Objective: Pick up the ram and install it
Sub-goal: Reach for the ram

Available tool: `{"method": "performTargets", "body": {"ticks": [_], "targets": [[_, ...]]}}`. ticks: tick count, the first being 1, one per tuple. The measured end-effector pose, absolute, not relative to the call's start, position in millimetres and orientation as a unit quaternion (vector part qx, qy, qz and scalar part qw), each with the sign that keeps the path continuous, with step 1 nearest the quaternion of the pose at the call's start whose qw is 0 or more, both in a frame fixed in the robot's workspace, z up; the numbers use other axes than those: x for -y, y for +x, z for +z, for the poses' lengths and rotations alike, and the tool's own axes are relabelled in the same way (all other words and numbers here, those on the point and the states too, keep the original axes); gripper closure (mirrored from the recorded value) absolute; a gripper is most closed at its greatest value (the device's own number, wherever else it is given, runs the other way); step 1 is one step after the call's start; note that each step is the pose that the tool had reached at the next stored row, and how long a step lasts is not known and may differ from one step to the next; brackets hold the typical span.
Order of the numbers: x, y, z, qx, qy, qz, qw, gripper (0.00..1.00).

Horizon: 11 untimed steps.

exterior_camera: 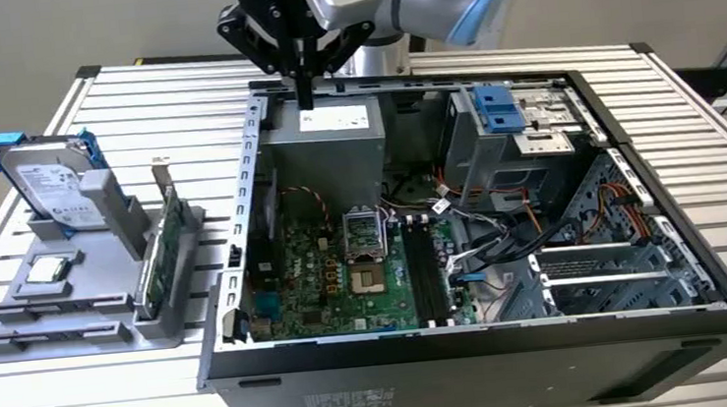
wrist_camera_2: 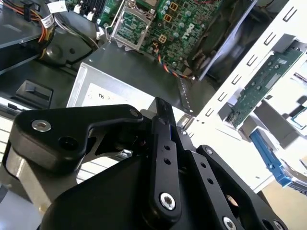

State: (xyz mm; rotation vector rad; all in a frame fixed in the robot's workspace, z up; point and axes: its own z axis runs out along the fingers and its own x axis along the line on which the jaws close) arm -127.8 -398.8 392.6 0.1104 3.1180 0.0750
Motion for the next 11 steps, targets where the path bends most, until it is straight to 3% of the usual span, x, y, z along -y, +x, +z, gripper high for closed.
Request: {"method": "performTargets", "body": {"ticks": [11], "targets": [[399, -144, 393, -0.999, 0.035, 0.024, 0.01, 1.0]]}}
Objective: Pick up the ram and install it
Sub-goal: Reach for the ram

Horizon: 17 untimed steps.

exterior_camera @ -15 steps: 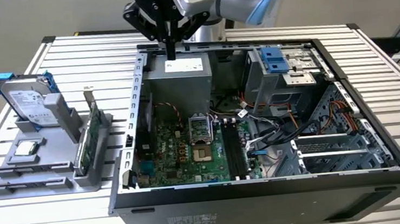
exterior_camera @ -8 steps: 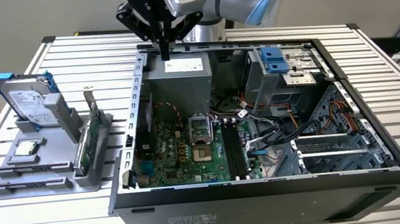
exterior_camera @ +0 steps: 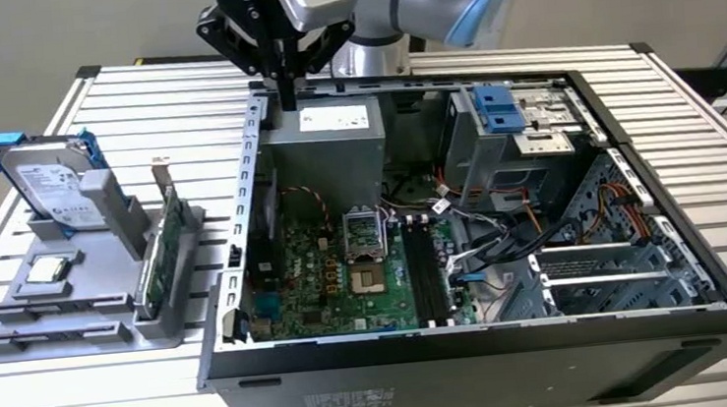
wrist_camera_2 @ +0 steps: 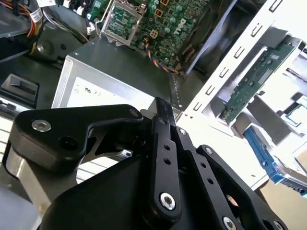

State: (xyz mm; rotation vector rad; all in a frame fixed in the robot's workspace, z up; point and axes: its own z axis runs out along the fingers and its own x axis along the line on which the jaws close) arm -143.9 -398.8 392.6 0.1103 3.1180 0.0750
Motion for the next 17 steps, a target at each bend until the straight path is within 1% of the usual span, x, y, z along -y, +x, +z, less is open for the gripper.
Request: {"method": "performTargets", "body": {"ticks": [17], "targets": [[399, -164, 393, -0.999, 0.035, 0.024, 0.01, 1.0]]}}
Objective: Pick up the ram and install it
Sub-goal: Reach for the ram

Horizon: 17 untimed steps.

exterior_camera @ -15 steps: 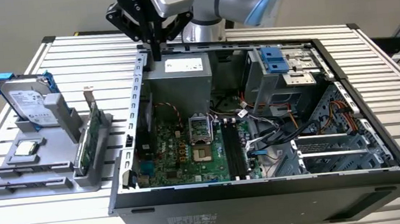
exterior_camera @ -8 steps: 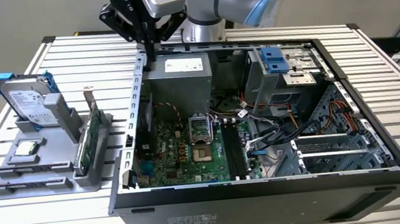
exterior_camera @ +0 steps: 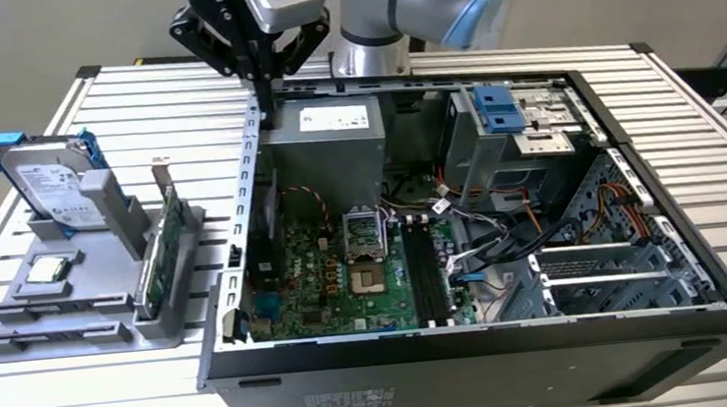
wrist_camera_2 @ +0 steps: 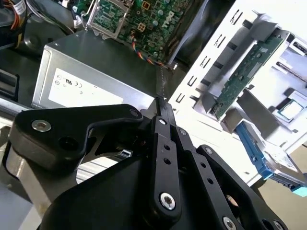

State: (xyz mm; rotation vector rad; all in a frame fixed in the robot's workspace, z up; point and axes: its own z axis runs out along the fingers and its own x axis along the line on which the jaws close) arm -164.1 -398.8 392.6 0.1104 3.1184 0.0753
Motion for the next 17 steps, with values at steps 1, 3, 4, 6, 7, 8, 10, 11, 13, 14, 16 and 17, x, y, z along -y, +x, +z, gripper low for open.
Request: {"method": "performTargets", "body": {"ticks": [1, 3, 4, 6, 7, 8, 10, 11, 13, 14, 16, 17], "targets": [[399, -166, 393, -0.999, 0.035, 0.024, 0.01, 1.0], [399, -169, 393, -0.999, 0.035, 0.024, 0.01, 1.0], [399, -171, 393, -0.999, 0.035, 0.024, 0.01, 1.0], [399, -174, 393, -0.999, 0.035, 0.024, 0.01, 1.0], [399, -176, 393, -0.999, 0.035, 0.024, 0.01, 1.0], [399, -178, 393, -0.999, 0.035, 0.024, 0.01, 1.0], [399, -181, 393, -0.999, 0.035, 0.024, 0.01, 1.0], [399, -183, 393, -0.999, 0.035, 0.024, 0.01, 1.0], [399, -187, 393, -0.999, 0.035, 0.024, 0.01, 1.0], [399, -189, 393, -0.999, 0.035, 0.024, 0.01, 1.0], [399, -193, 393, -0.999, 0.035, 0.024, 0.01, 1.0], [399, -195, 393, -0.999, 0.035, 0.024, 0.01, 1.0]]}}
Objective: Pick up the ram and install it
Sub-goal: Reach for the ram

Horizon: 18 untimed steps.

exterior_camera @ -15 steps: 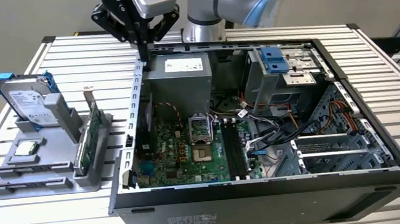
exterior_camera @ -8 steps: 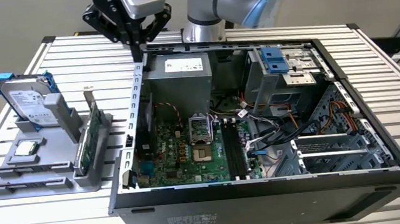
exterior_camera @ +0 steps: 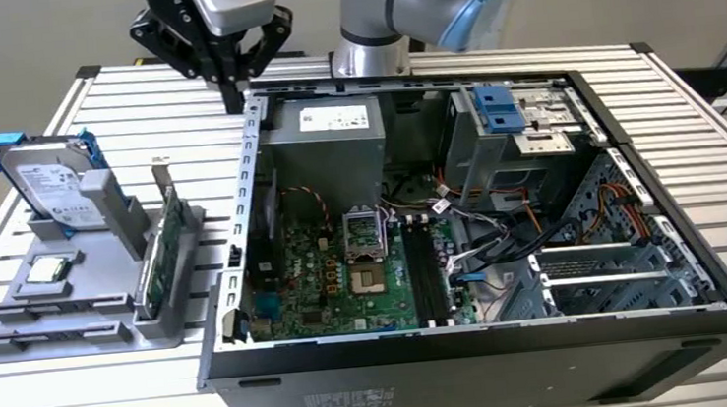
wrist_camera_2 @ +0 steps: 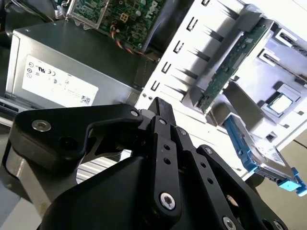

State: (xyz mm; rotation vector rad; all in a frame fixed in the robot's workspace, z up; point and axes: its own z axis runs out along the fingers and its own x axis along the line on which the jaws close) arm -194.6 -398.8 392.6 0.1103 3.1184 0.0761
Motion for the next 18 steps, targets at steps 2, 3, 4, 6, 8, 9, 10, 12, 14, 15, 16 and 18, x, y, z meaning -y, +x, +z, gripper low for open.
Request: {"method": "performTargets", "body": {"ticks": [2, 3, 4, 6, 8, 9, 10, 12, 14, 15, 16, 18], "targets": [[399, -198, 393, -0.999, 0.035, 0.024, 0.01, 1.0], [399, -200, 393, -0.999, 0.035, 0.024, 0.01, 1.0], [399, -201, 393, -0.999, 0.035, 0.024, 0.01, 1.0], [399, -204, 393, -0.999, 0.035, 0.024, 0.01, 1.0], [399, -207, 393, -0.999, 0.035, 0.024, 0.01, 1.0], [399, -209, 393, -0.999, 0.035, 0.024, 0.01, 1.0], [399, -210, 393, -0.999, 0.035, 0.024, 0.01, 1.0], [399, -213, 393, -0.999, 0.035, 0.024, 0.01, 1.0], [399, -216, 393, -0.999, 0.035, 0.024, 0.01, 1.0], [399, -218, 393, -0.999, 0.035, 0.024, 0.01, 1.0], [399, -219, 393, -0.999, 0.035, 0.024, 0.01, 1.0], [399, -222, 393, -0.999, 0.035, 0.024, 0.01, 1.0]]}}
